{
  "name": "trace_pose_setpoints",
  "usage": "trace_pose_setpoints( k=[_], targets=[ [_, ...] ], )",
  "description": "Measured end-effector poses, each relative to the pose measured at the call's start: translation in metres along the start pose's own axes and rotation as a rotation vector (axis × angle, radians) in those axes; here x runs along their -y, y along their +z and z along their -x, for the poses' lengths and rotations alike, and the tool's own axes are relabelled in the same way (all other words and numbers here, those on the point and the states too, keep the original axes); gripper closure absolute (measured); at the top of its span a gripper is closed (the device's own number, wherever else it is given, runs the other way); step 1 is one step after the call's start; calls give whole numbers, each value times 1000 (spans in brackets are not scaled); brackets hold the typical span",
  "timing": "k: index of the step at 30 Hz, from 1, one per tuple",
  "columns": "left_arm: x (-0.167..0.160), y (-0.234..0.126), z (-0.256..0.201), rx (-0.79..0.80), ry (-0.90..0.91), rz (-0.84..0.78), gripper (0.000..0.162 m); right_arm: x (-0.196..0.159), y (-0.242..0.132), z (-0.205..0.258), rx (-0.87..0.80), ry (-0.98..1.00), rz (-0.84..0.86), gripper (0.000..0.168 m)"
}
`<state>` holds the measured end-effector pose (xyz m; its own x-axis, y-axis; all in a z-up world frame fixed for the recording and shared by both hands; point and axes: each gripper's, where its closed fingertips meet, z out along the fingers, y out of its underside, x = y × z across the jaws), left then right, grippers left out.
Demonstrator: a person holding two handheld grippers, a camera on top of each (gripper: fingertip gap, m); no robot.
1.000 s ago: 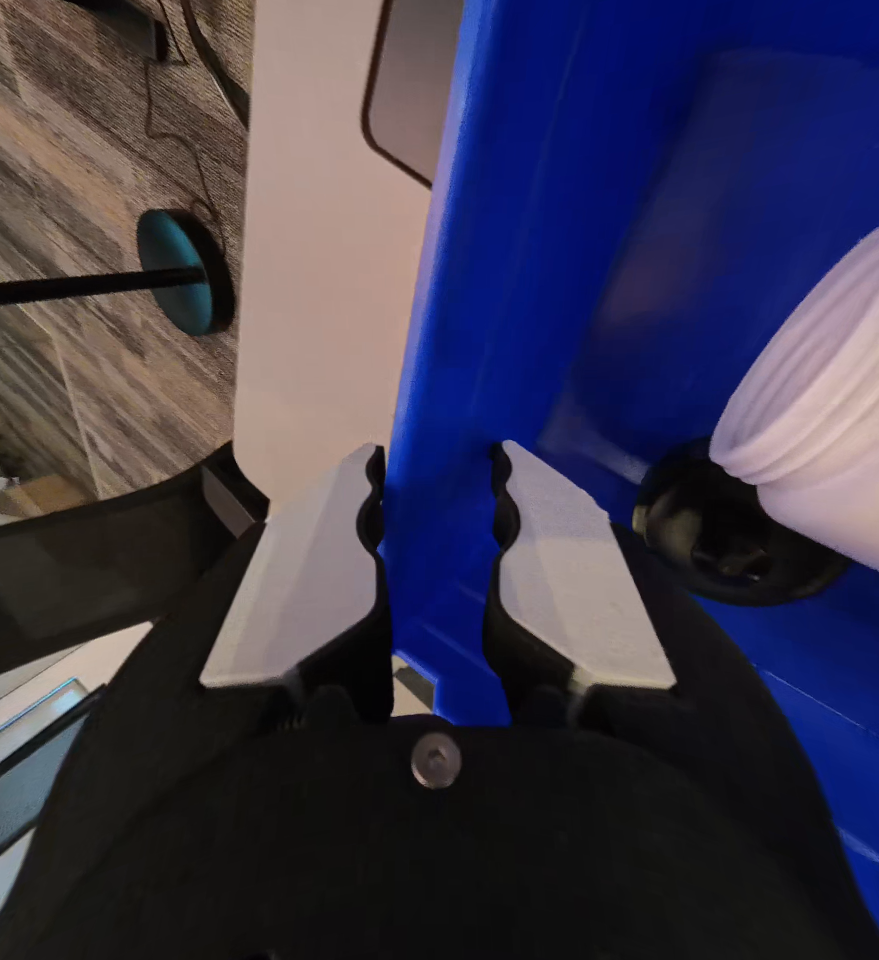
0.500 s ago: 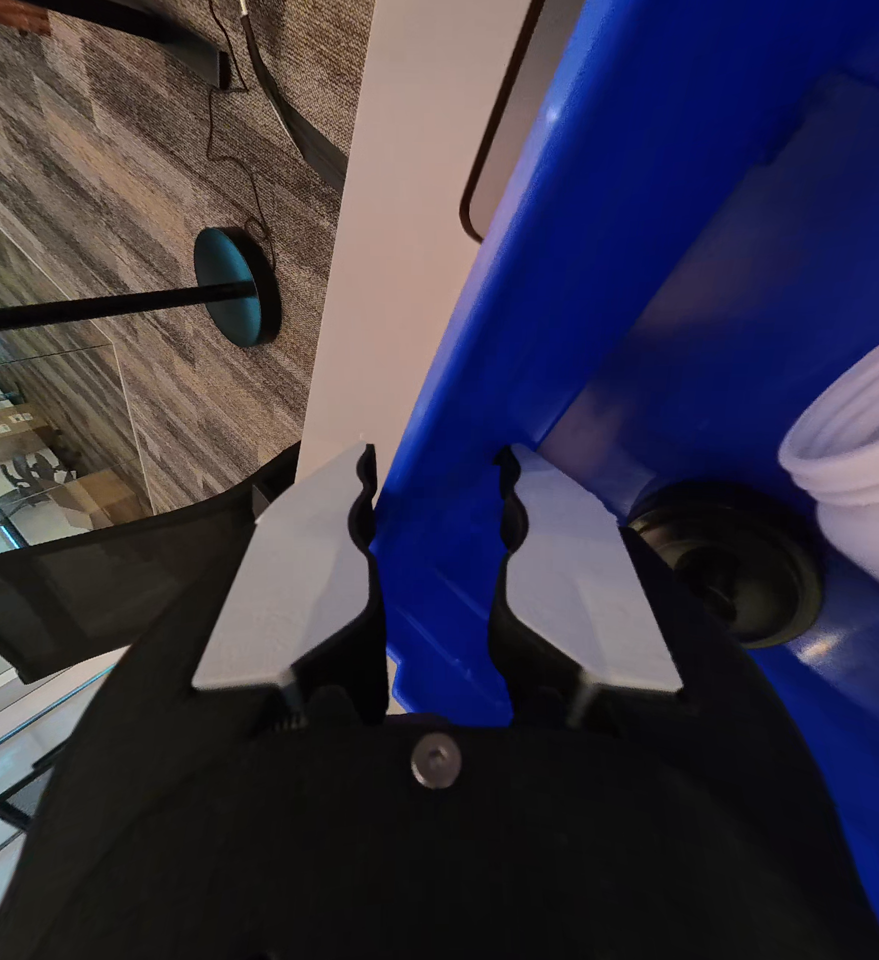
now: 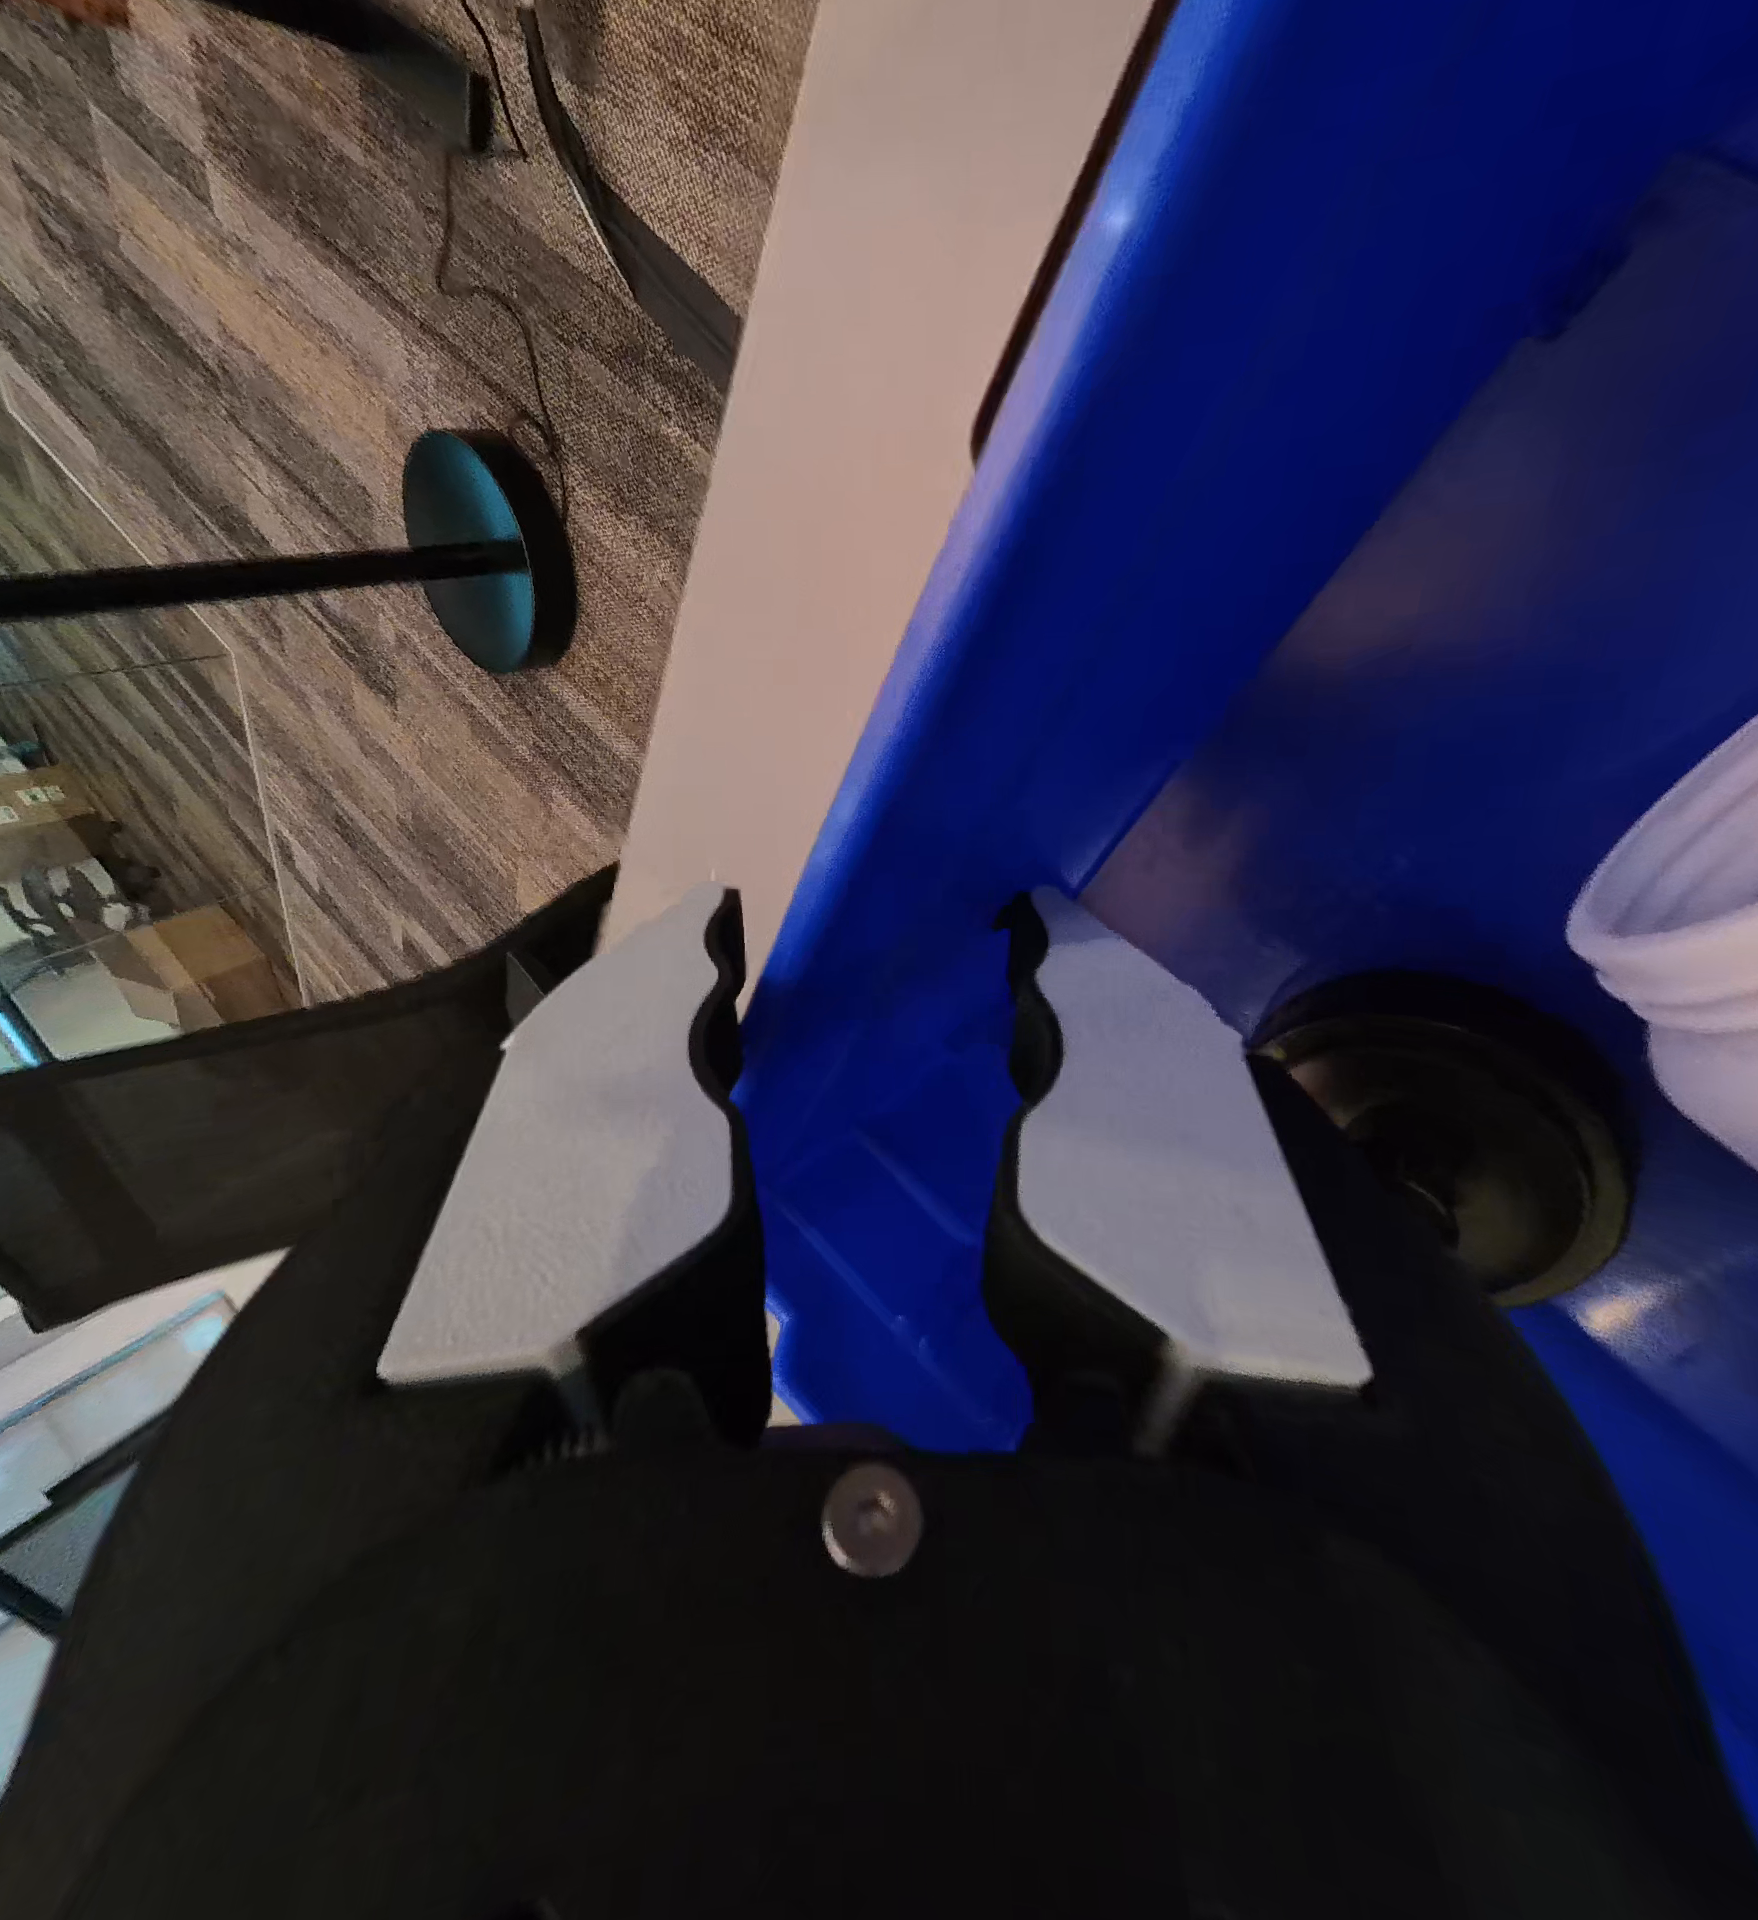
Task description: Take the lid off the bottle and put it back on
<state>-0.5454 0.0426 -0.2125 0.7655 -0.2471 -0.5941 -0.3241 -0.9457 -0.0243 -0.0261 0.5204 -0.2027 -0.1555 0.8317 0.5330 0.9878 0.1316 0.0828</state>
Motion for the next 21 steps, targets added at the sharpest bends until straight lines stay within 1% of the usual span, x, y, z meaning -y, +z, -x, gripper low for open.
trace_pose_setpoints(
  k=[1,2,3,5,7,9,10,12,13,16,18,20,21],
  targets=[
    [-3,-5,-1,-28,-25,28,108,-2,-2,-4,-33,26,-1,130],
    [-3,-13,2,-34,-57,14,94,-3,-8,-13,-100,40,-17,112],
    [-1,-25,7,-25,-92,-22,91,-3,-21,-21,-165,57,-62,95],
    [-7,-53,16,-11,-181,-81,78,-4,-53,-24,-198,107,-162,96],
    [-16,-87,20,21,-252,-148,64,-9,-91,-16,-210,167,-258,93],
    [-20,-129,13,41,-328,-260,59,-12,-130,8,-187,208,-373,92],
    [-18,-153,3,26,-362,-330,57,-12,-150,24,-172,216,-433,92],
    [-8,-203,-30,-18,-411,-482,53,-11,-191,67,-136,197,-567,95],
    [0,-227,-55,-71,-415,-548,47,-10,-210,93,-105,179,-628,99],
    [28,-285,-141,-211,-360,-691,46,1,-258,178,65,128,-809,96],
    [52,-308,-201,-294,-301,-758,43,14,-269,229,175,109,-872,91],
    [76,-310,-250,-329,-283,-773,42,30,-263,273,282,87,-895,83],
    [90,-307,-274,-366,-277,-773,41,38,-252,291,326,80,-883,80]
  ],
)
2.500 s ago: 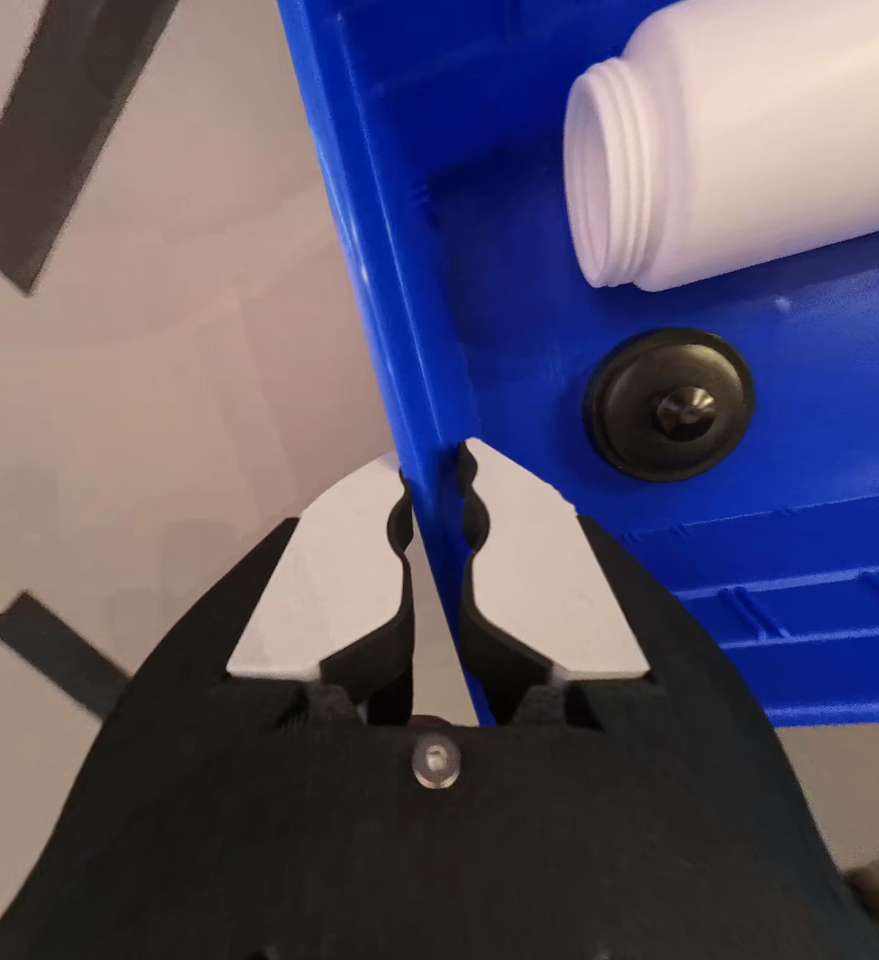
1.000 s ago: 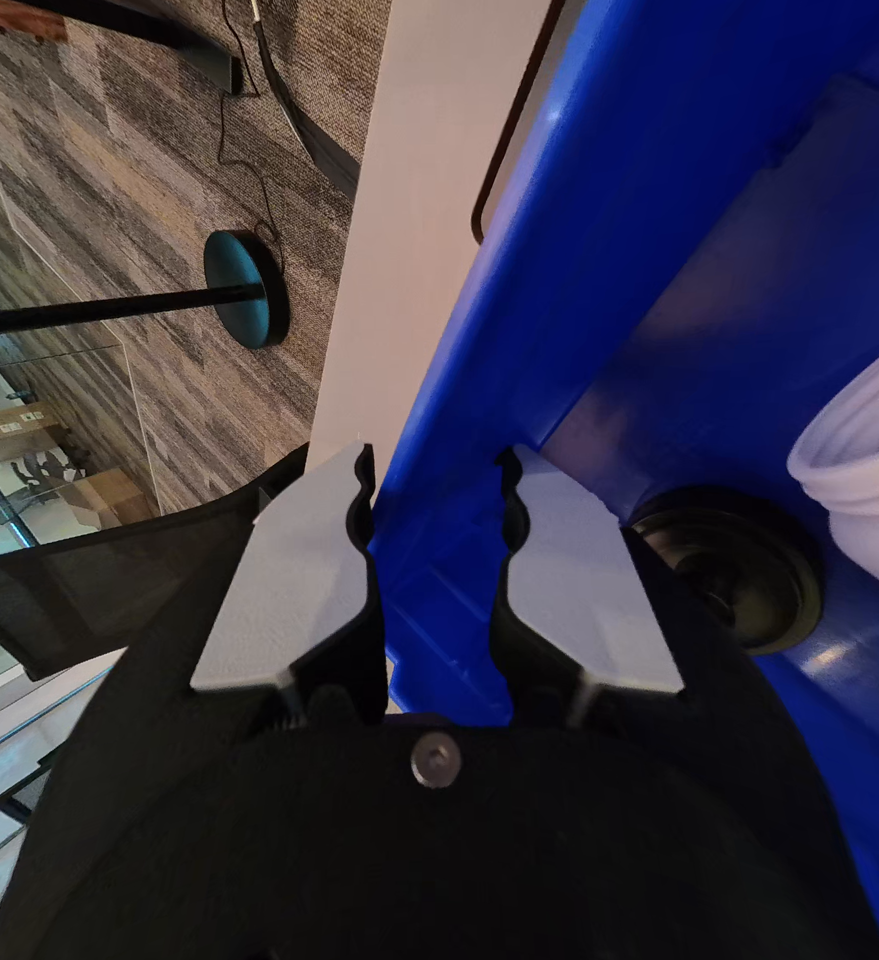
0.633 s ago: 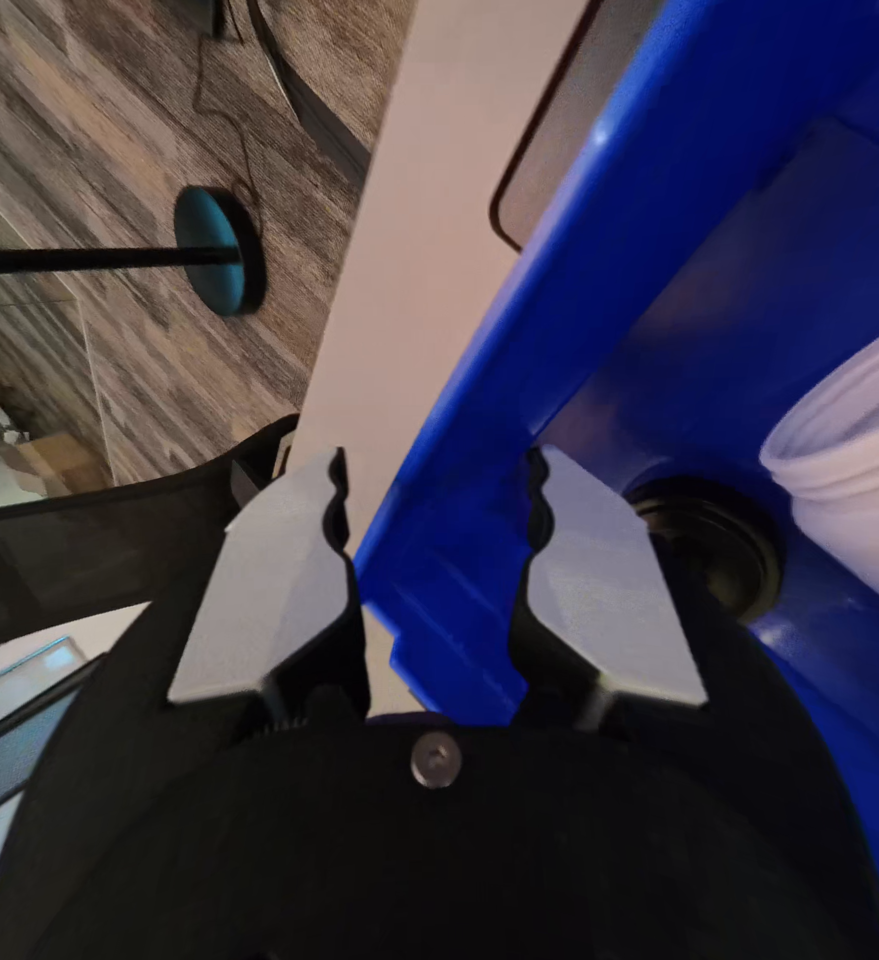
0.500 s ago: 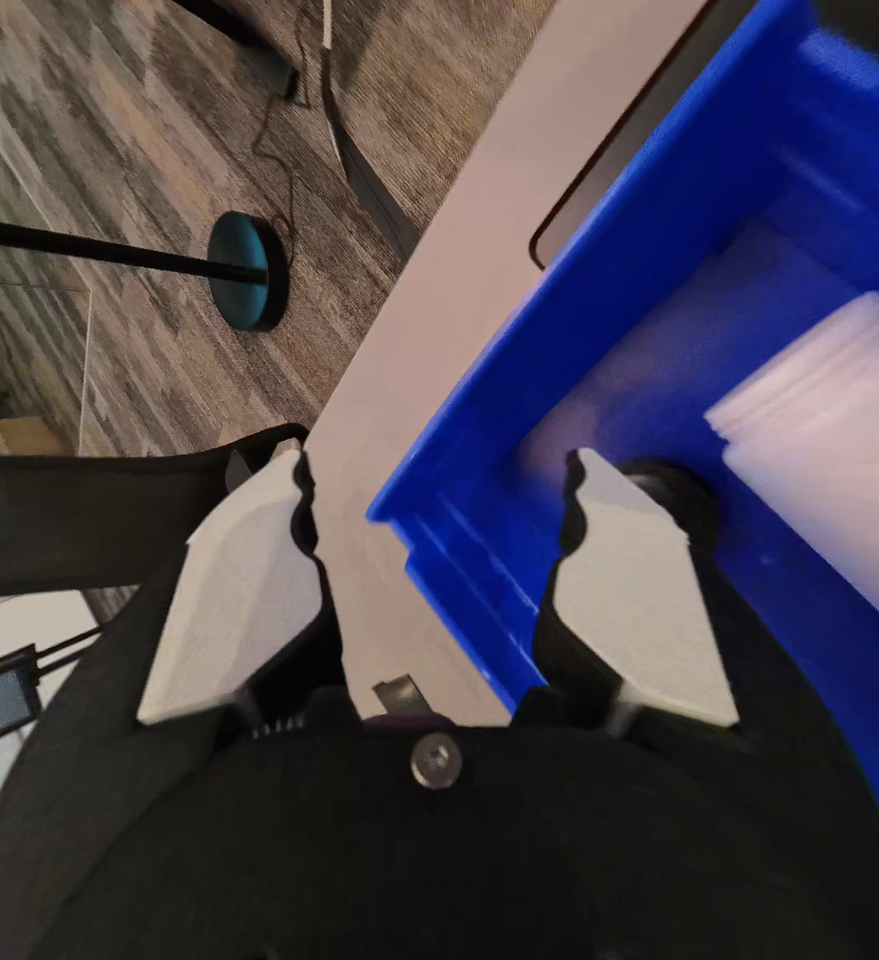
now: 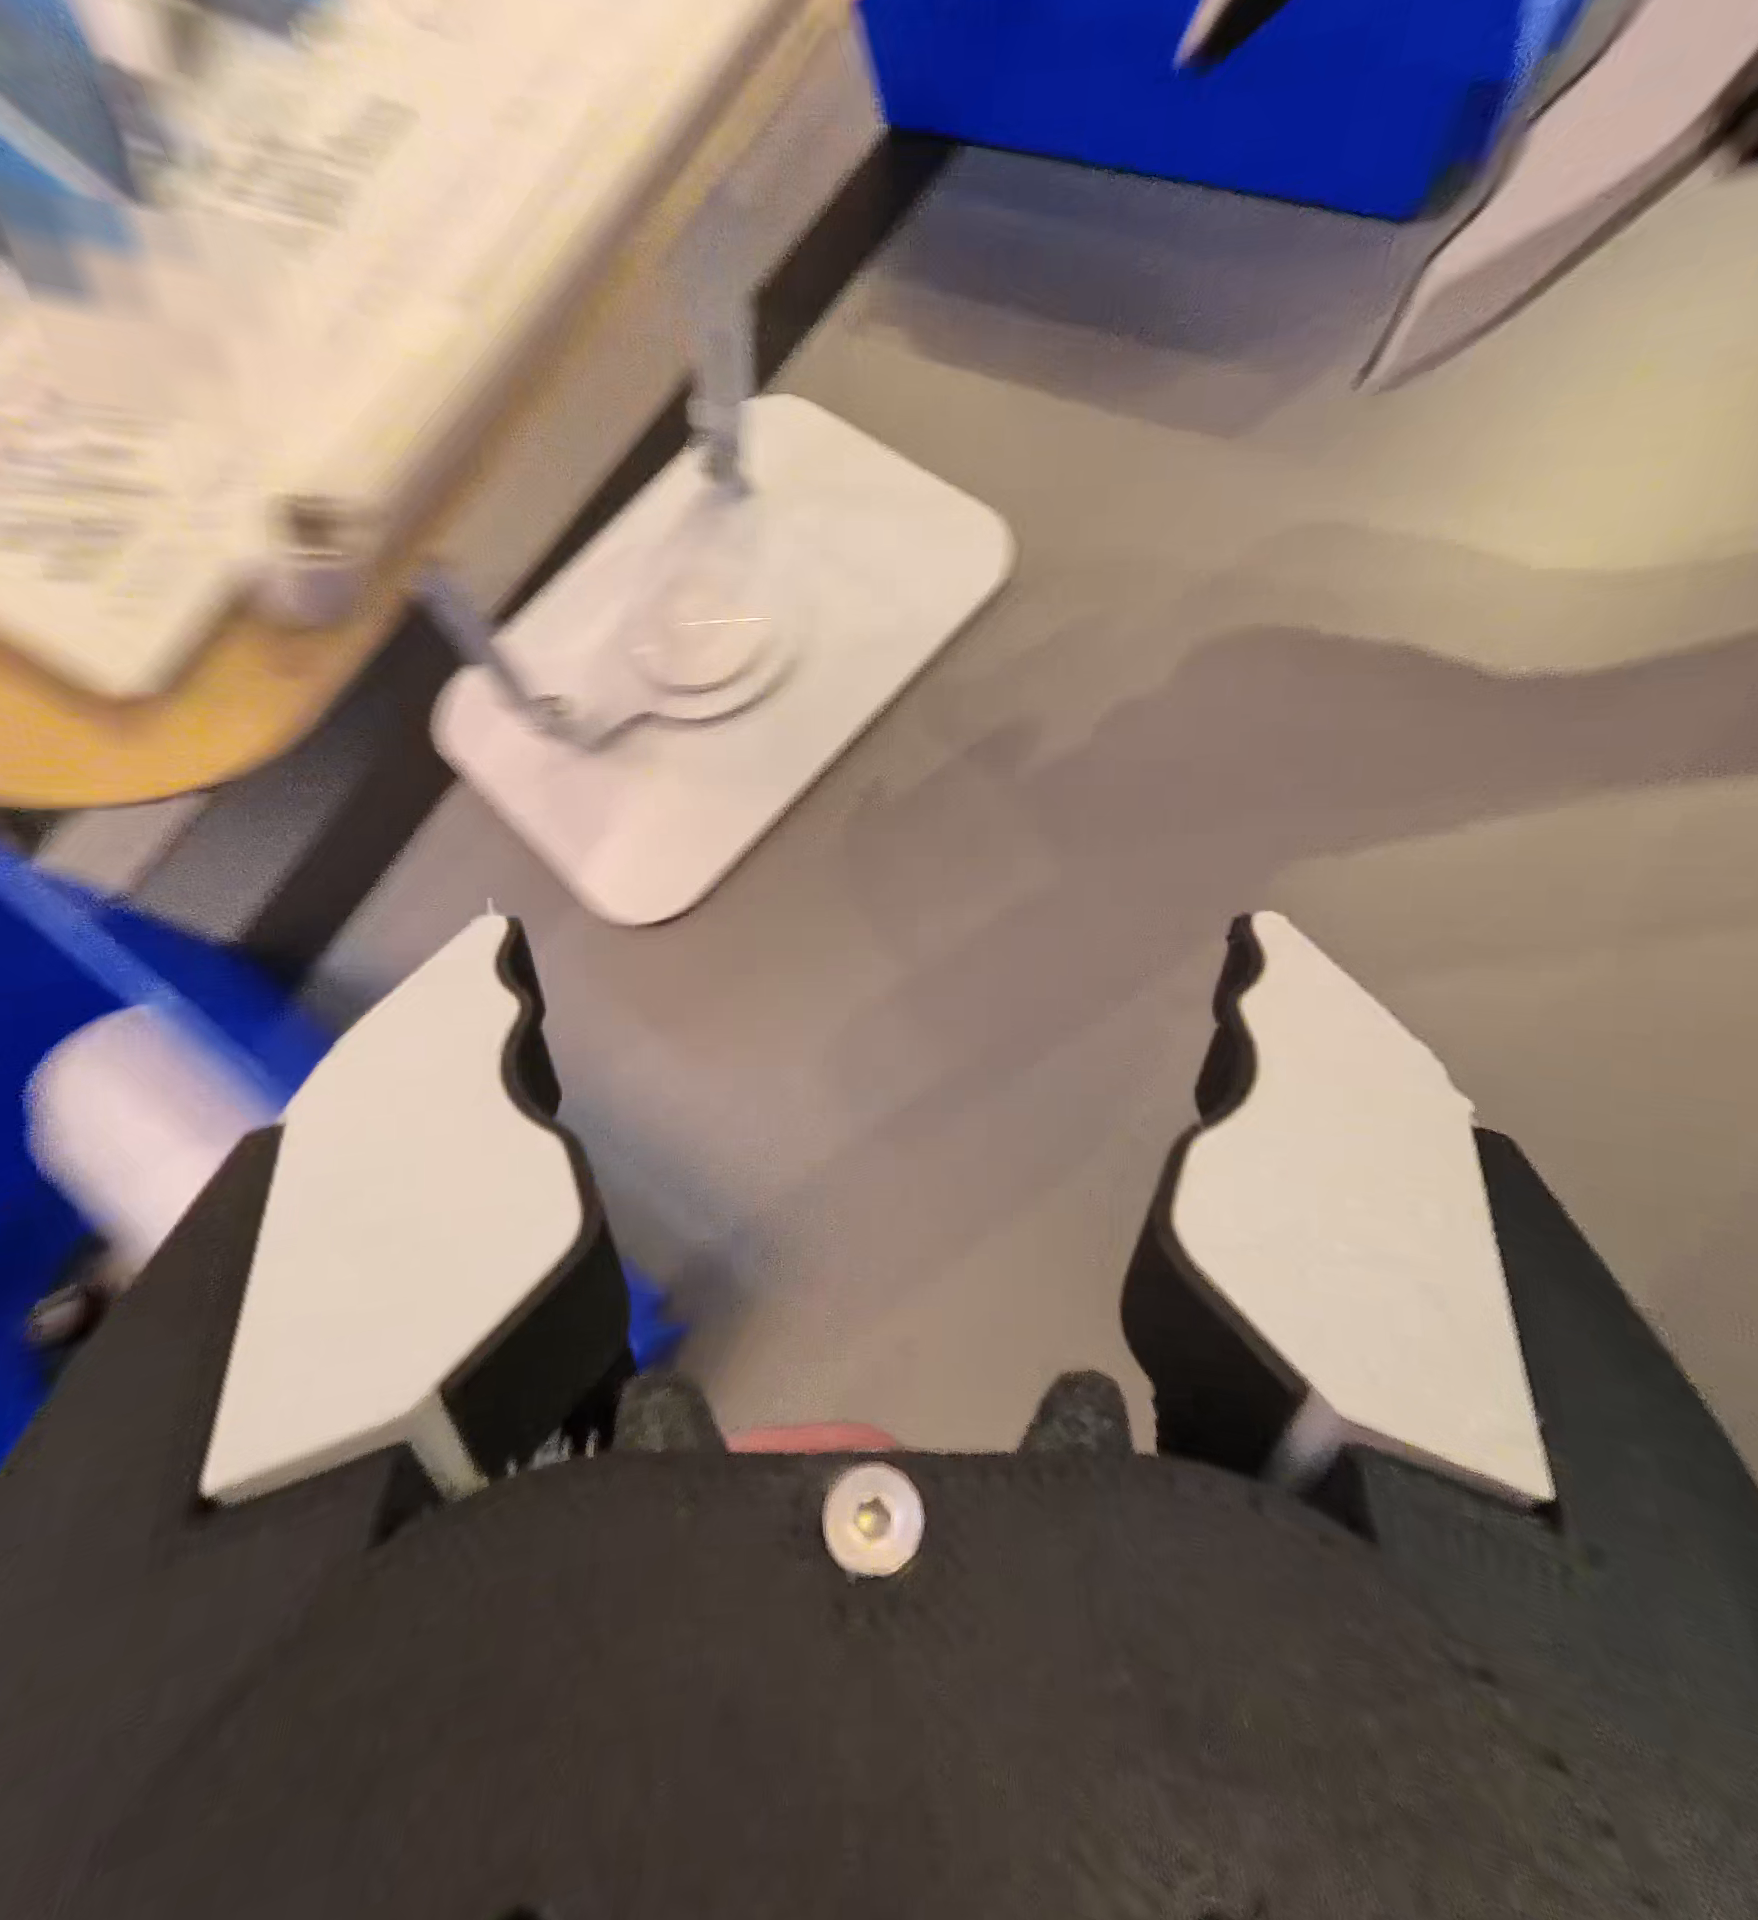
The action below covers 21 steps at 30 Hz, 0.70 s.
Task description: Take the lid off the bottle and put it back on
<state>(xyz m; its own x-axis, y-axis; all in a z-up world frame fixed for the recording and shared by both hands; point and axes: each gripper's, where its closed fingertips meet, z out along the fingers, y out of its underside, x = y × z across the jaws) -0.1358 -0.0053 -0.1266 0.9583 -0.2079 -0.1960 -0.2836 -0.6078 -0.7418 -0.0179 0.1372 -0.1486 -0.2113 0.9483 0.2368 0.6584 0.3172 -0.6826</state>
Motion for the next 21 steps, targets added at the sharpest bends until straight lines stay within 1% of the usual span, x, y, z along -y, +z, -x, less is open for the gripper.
trace_pose_setpoints(
  k=[2,4,6,7,9,10,12,13,14,21],
  targets=[
    [-9,38,-33,-57,-44,40,40,-19,32,17,54,26,50,72],
    [-23,72,-54,-99,-74,127,29,-38,56,24,85,68,94,75],
    [-26,98,-59,-86,-103,128,31,-54,73,23,109,139,102,74],
    [-31,109,-62,-104,-109,154,29,-63,80,23,119,172,113,70],
    [-41,129,-54,-65,-116,190,27,-79,90,22,129,191,139,62],
    [-48,137,-52,-63,-123,217,25,-83,93,20,127,197,133,54],
    [-52,151,-52,-76,-179,204,27,-84,94,17,131,197,100,50],
    [-55,157,-52,-80,-205,195,25,-85,95,15,126,194,96,43],
    [-54,158,-50,-74,-208,192,25,-85,96,14,131,195,93,40],
    [-55,158,-49,-65,-216,191,24,-84,98,15,151,172,61,36]
  ],
)
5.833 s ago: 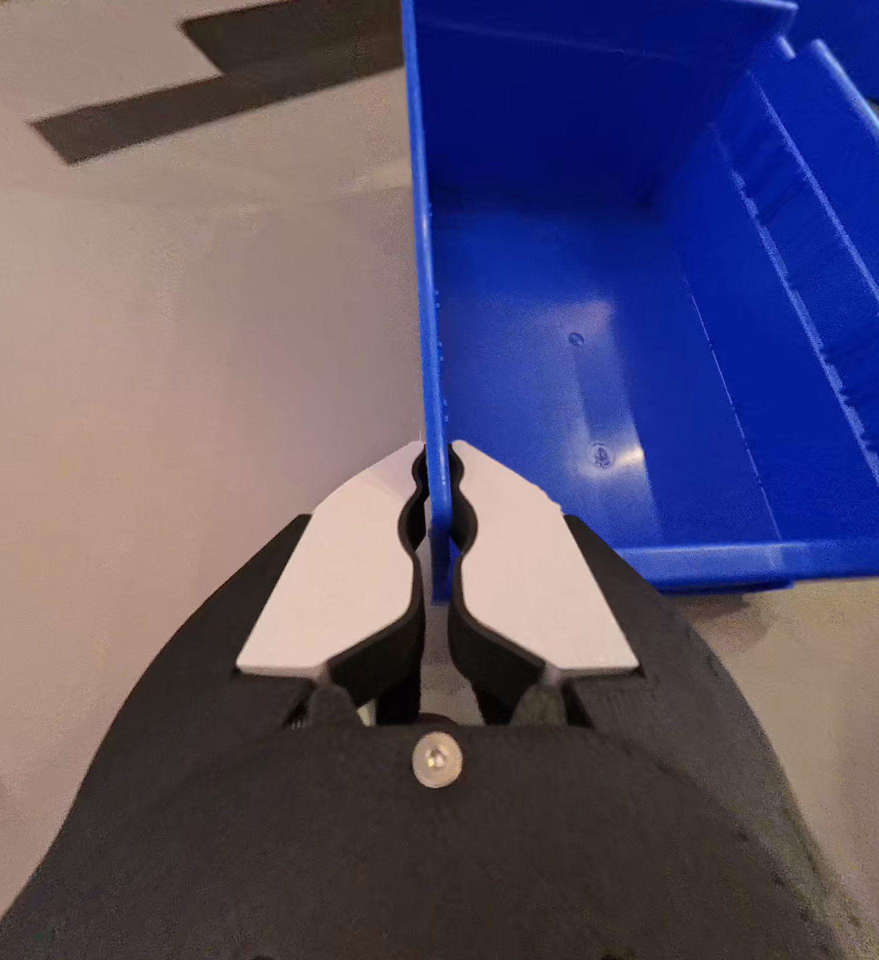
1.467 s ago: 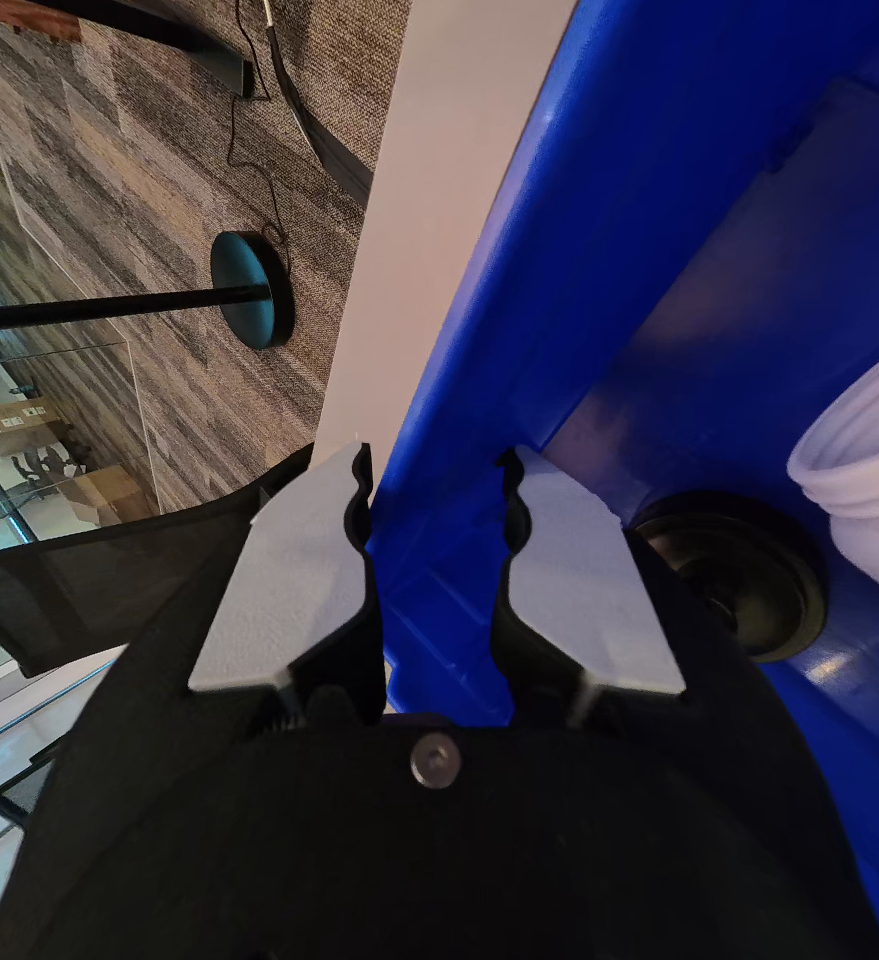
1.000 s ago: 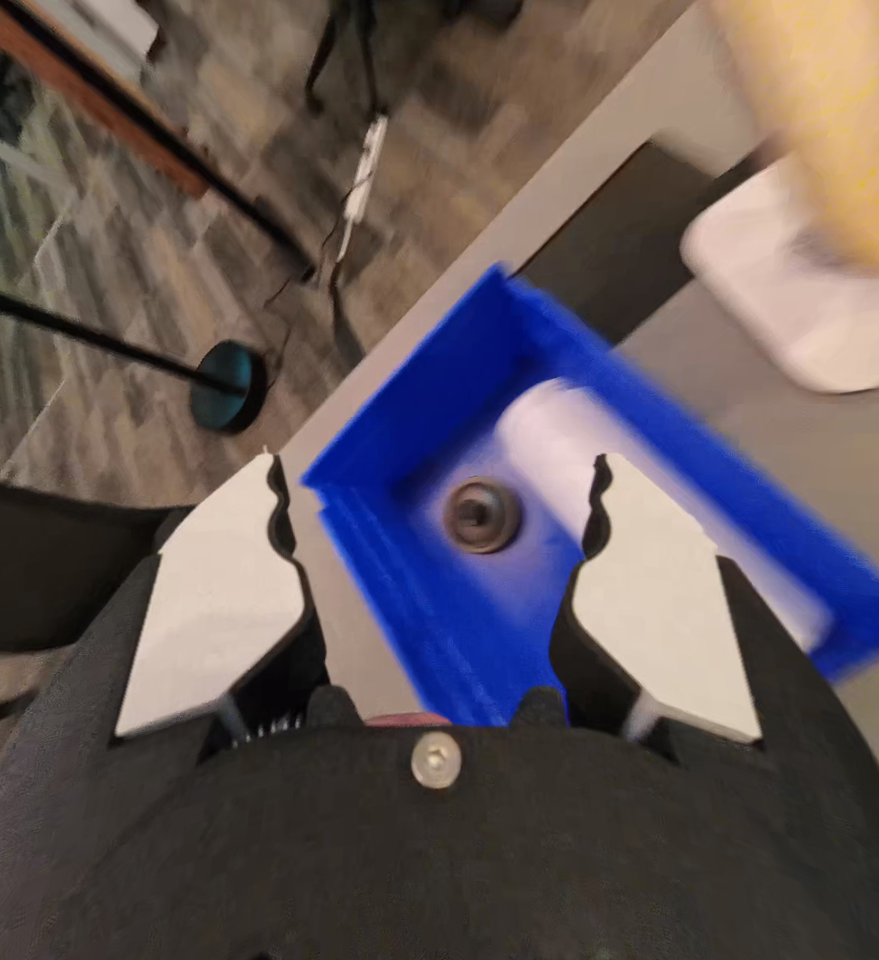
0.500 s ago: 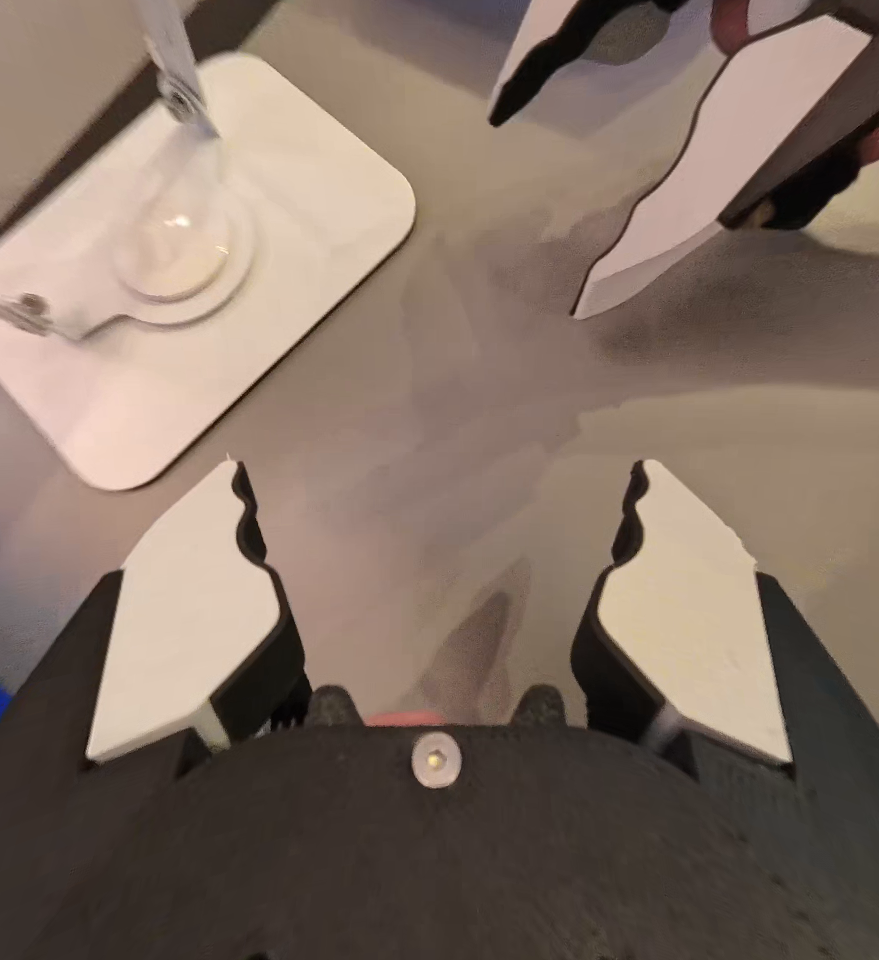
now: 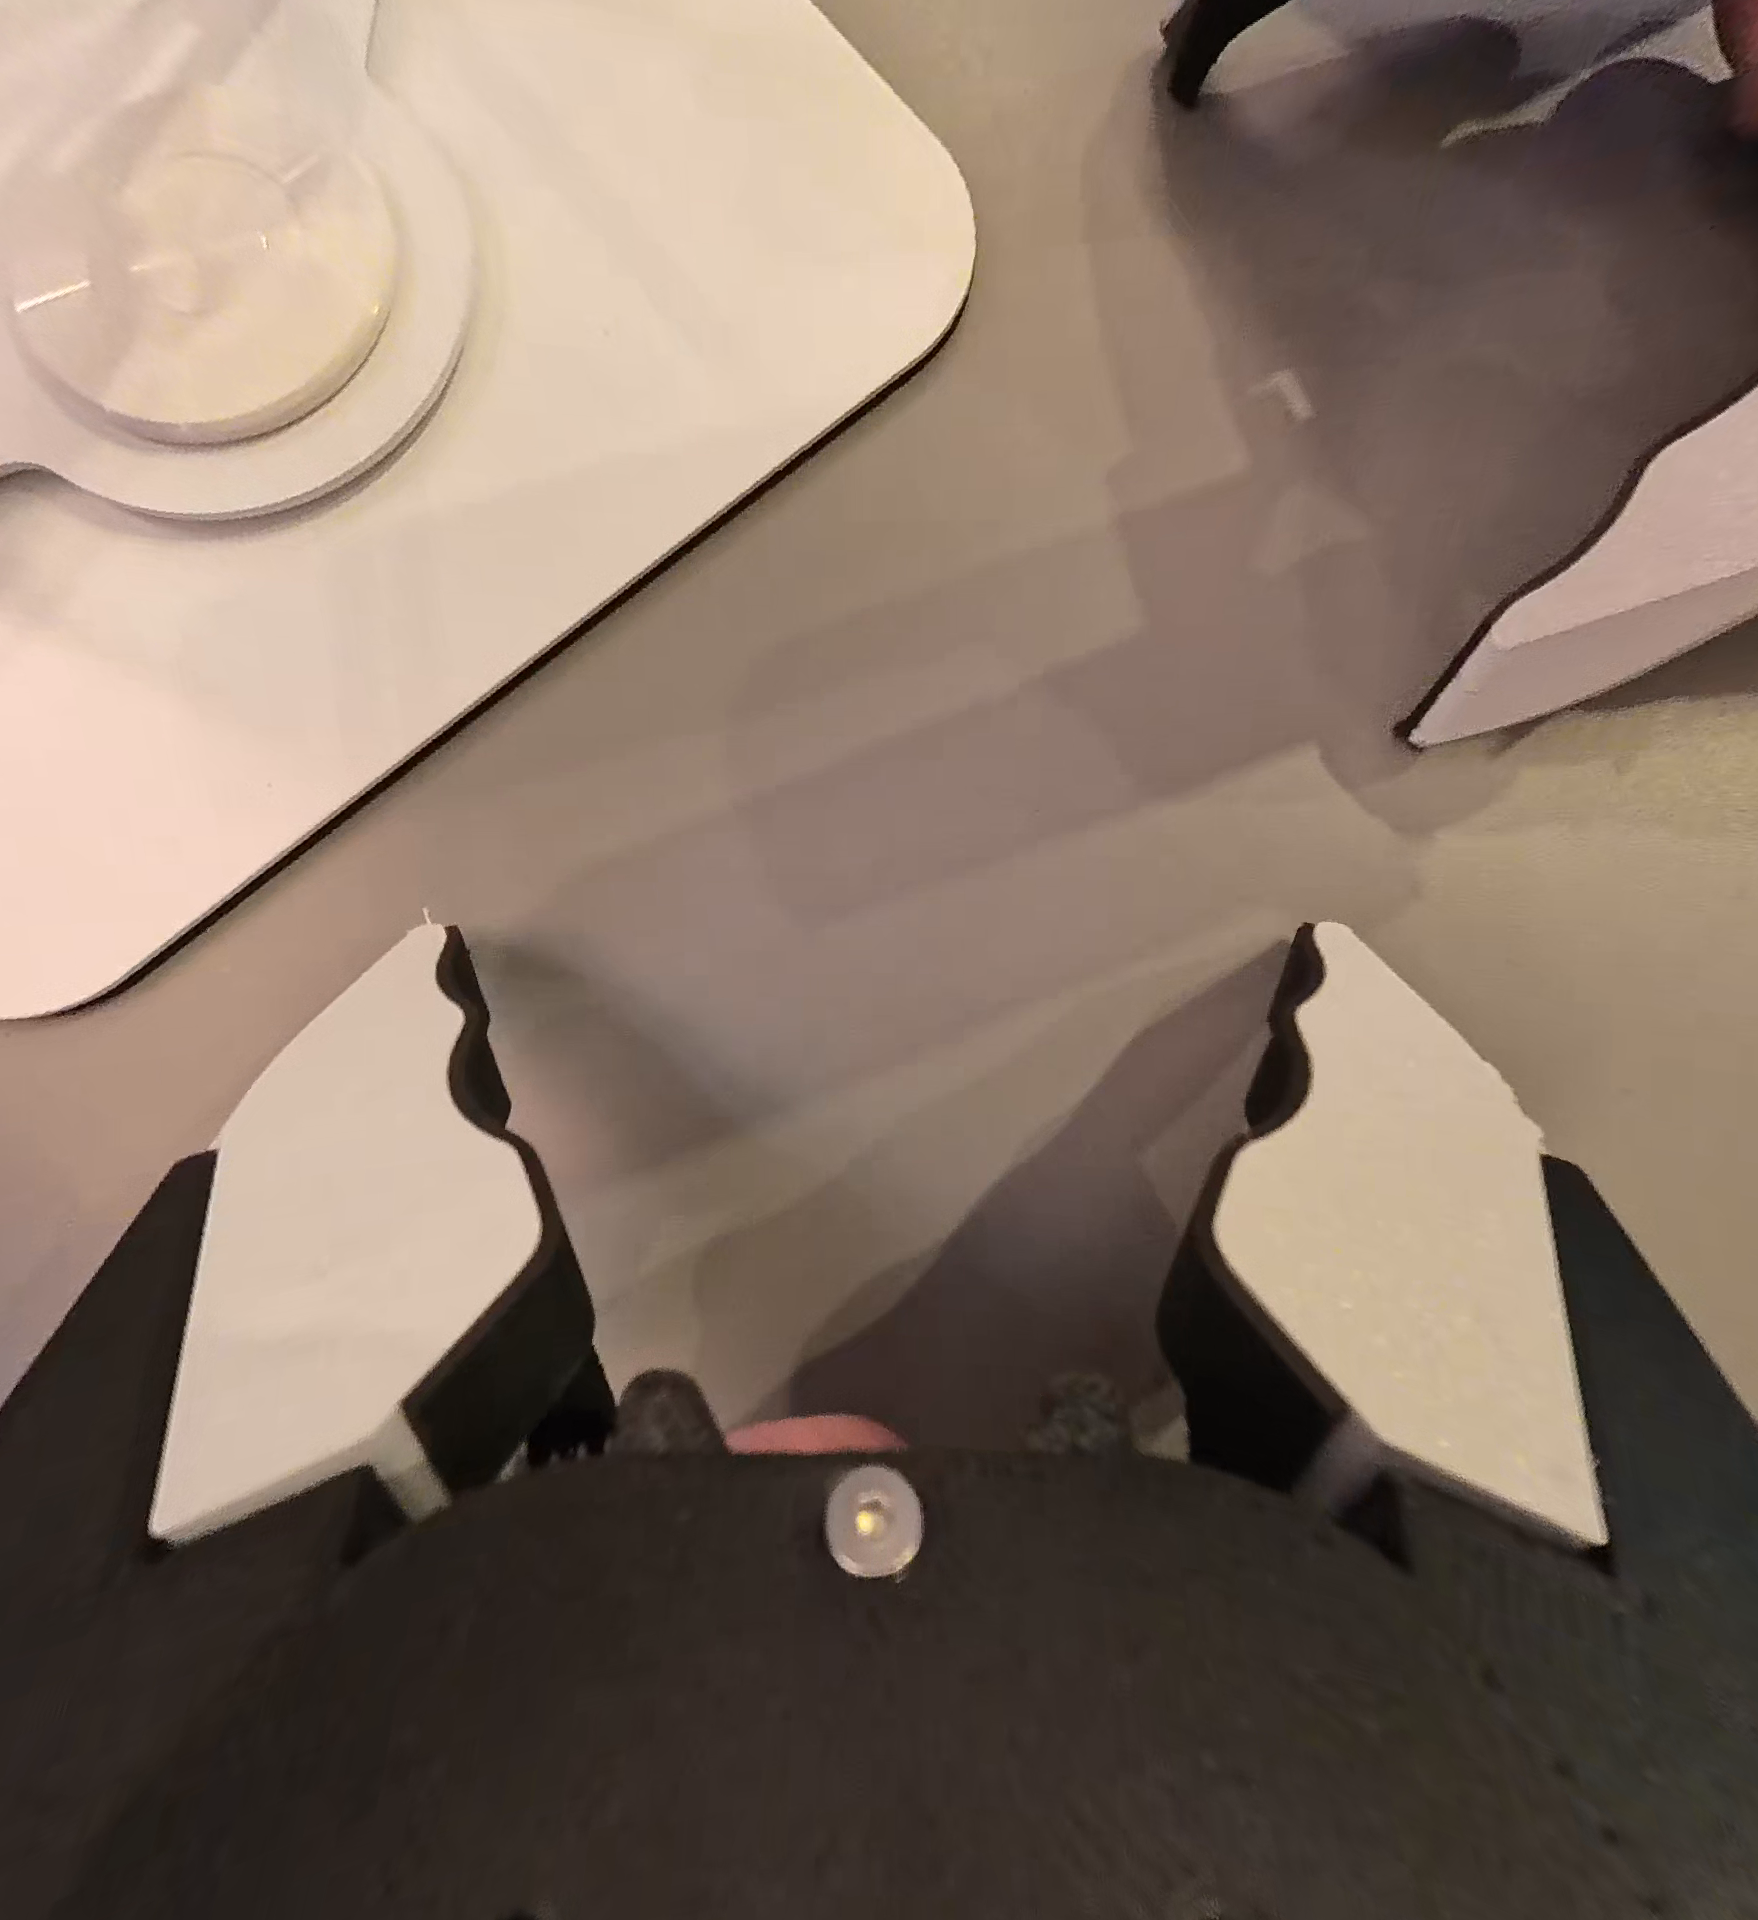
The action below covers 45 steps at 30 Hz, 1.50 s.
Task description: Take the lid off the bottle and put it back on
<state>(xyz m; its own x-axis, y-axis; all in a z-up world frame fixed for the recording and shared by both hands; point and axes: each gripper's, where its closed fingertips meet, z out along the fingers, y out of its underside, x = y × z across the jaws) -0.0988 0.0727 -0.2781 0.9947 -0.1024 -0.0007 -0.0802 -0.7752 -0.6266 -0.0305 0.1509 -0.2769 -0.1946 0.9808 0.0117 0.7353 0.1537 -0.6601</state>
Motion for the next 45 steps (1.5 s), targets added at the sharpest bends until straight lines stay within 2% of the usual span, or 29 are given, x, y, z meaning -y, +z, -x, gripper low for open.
trace_pose_setpoints(
  k=[11,18,41,42,43,44,45],
  targets=[
    [0,0,0,-4,6,-5,24,0,0,0,2,-7,-1,35],
    [1,0,0,1,2,-9,25,1,-2,5,38,-51,-14,45],
    [0,0,2,16,-13,-16,28,1,-2,6,41,-52,-14,46],
    [0,0,1,13,-8,-18,30,1,-2,6,42,-52,-14,46],
    [2,-1,-3,-7,17,-31,39,1,-2,6,42,-52,-14,46],
    [4,-4,-11,-41,63,-54,58,1,-2,6,42,-52,-14,46],
    [6,-8,-14,-35,100,-86,70,1,-2,6,43,-53,-14,46]
  ],
)
